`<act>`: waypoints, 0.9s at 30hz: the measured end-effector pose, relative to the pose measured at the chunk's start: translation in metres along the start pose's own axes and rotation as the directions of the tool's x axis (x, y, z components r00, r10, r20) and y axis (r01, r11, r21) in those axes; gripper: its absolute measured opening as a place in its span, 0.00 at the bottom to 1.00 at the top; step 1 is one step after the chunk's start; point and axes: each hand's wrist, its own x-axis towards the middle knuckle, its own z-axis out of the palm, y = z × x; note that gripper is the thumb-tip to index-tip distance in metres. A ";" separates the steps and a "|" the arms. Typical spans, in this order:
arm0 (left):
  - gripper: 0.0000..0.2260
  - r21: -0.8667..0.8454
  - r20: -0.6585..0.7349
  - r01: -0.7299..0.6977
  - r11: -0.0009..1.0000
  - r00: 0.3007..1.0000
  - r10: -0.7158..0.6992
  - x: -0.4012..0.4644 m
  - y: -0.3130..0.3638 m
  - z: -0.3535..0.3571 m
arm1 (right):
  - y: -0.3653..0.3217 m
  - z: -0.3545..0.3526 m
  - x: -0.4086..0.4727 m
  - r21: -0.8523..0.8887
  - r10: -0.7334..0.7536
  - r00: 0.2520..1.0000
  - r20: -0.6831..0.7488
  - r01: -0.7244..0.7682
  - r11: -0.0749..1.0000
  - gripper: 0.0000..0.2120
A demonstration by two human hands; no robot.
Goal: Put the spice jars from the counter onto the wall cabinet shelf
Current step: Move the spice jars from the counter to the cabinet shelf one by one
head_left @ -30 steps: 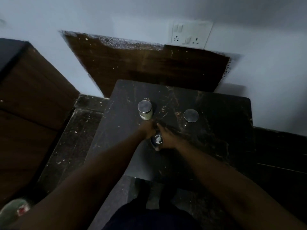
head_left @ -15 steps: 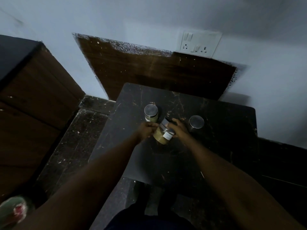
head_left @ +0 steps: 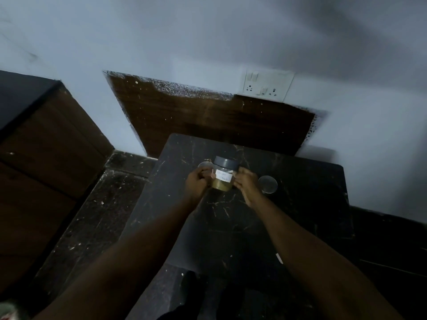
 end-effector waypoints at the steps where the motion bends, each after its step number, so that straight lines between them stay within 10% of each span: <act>1: 0.15 -0.002 -0.019 -0.026 1.000 0.999 0.026 -0.001 0.003 0.002 | -0.005 0.002 -0.001 -0.005 -0.028 1.000 0.005 0.028 1.000 0.19; 12: 0.12 -0.020 -0.315 -0.427 0.904 0.861 0.400 -0.008 0.112 0.017 | -0.104 0.021 -0.032 -0.132 -0.507 0.859 -0.074 0.495 0.859 0.17; 27: 0.15 -0.074 -0.409 -0.825 0.560 0.538 0.737 -0.047 0.318 0.029 | -0.325 0.015 -0.133 -0.200 -0.872 0.457 -0.177 0.851 0.486 0.16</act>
